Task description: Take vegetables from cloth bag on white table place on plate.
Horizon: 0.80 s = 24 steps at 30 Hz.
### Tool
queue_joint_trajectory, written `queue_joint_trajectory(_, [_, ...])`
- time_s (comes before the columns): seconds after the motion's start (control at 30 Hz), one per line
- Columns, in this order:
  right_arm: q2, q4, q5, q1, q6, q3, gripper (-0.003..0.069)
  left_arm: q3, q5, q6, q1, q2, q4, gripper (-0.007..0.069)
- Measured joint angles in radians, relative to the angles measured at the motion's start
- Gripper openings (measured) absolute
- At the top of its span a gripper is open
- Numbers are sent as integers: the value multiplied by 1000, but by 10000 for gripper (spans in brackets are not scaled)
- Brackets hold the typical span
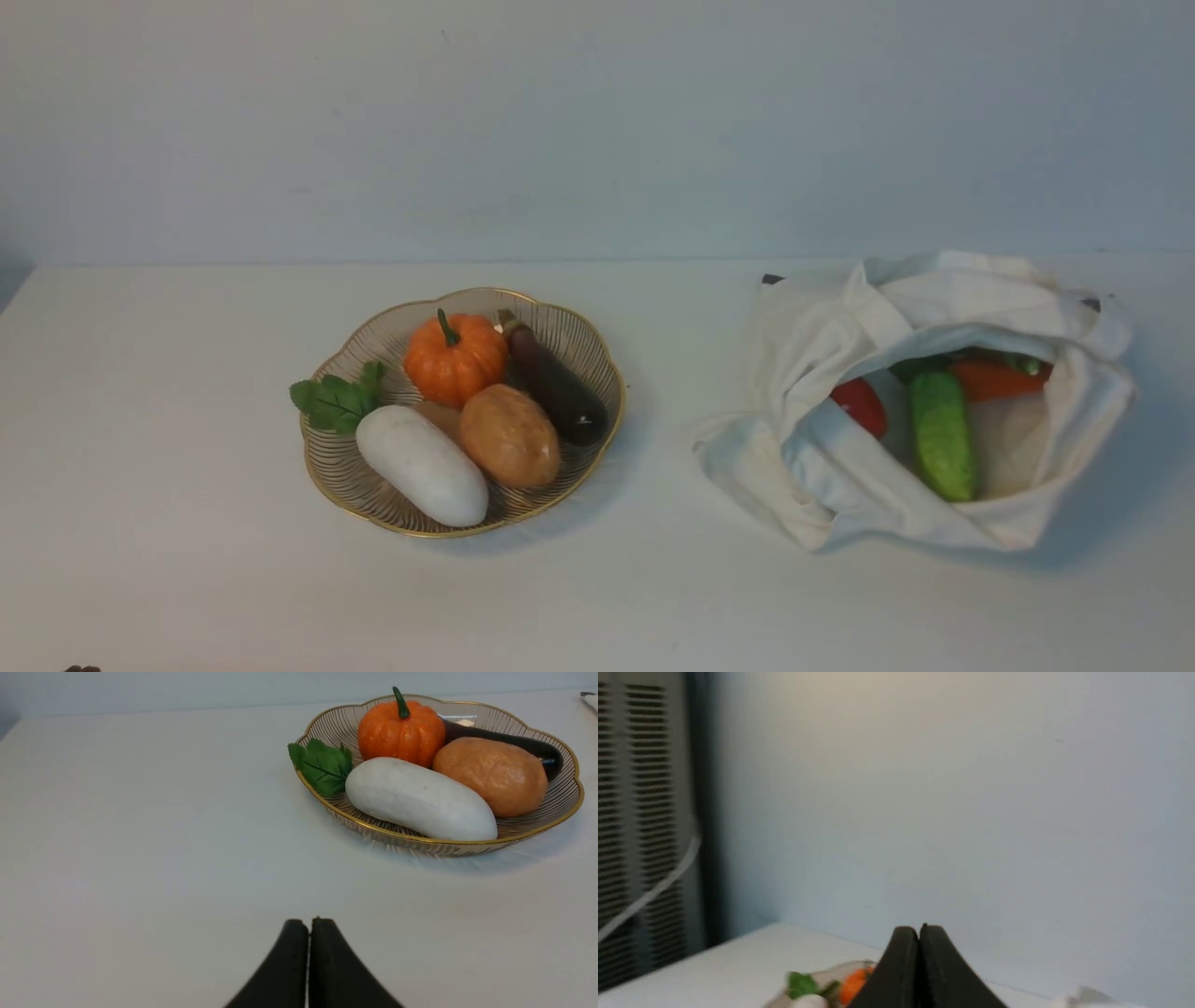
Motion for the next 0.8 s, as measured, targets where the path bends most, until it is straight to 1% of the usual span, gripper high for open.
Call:
queue_joint_trajectory(0.03, [0, 0, 0, -49, 0, 26, -15, 0, 0, 0, 0, 0, 0, -8])
queue_joint_trajectory(0.07, [0, -1, 0, -74, 0, 37, -15, 0, 0, 0, 0, 0, 0, -8])
queue_joint_trajectory(0.1, [0, -1, 0, -172, 0, 80, -15, 0, 0, 0, 0, 0, 0, -8])
queue_joint_trajectory(0.17, [0, -1, 0, -244, 0, 129, -15, 0, 0, 0, 0, 0, 0, -8])
queue_joint_trajectory(0.2, [0, -1, 0, -354, 0, 195, -15, 0, 0, 0, 0, 0, 0, -8])
queue_joint_trajectory(0.23, [0, -1, 0, -354, 0, 202, -15, 0, 0, 0, 0, 0, 0, -8])
queue_joint_trajectory(0.27, [0, -1, 0, -428, -1, 252, -15, 0, 0, 0, 0, 0, 0, -8])
queue_joint_trajectory(0.37, [-4, -4, 0, -527, -3, 338, -15, 0, 0, 0, 0, 0, 0, -8])
queue_joint_trajectory(0.47, [-28, -5, 19, -572, -3, 357, -15, 0, 0, 0, 0, 0, 0, -8])
queue_joint_trajectory(0.5, [-58, -7, 63, -579, -8, 357, -15, 0, 0, 0, 0, 0, 0, -8])
queue_joint_trajectory(0.6, [-98, -11, 107, -581, -24, 355, -15, 0, 0, 0, 0, 0, 0, -8])
queue_joint_trajectory(0.8, [-102, -16, 113, -576, -30, 354, -15, 0, 0, 0, 0, 0, 0, -8])
